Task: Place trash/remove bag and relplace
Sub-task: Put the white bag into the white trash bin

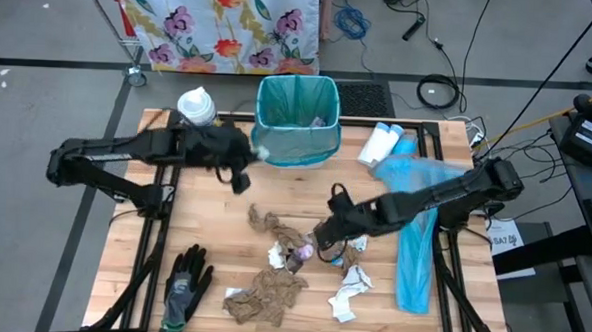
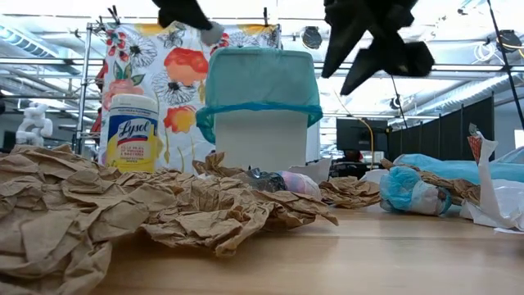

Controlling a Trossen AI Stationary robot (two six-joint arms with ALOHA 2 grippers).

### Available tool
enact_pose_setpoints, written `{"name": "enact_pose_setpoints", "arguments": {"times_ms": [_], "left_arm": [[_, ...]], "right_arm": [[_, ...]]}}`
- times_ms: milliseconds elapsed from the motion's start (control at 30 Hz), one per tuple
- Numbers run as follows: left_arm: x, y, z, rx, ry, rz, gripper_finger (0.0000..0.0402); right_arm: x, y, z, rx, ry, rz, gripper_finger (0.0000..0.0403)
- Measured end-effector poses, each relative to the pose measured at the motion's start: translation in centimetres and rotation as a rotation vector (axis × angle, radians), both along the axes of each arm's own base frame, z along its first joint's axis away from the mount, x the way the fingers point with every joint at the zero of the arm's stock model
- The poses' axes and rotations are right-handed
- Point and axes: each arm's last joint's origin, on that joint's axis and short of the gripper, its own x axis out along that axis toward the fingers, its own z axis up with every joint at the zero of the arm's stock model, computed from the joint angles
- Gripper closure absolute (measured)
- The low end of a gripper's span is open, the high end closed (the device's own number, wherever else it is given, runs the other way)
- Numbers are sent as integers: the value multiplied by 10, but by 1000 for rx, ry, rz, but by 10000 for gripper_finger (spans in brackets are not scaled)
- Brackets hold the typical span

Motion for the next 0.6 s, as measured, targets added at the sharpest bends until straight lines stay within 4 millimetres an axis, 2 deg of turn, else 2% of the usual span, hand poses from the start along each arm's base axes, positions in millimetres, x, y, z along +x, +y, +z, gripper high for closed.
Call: {"name": "enact_pose_setpoints", "arguments": {"times_ms": [167, 367, 600], "left_arm": [[6, 31, 20, 99, -106, 8, 392], [18, 57, 24, 157, -187, 65, 381], [32, 80, 11, 180, -151, 102, 303]], "right_arm": [[-6, 13, -17, -2, -75, -120, 243], [-12, 18, -21, -2, -55, -146, 243], [-11, 18, -20, -12, -62, -128, 243]]}}
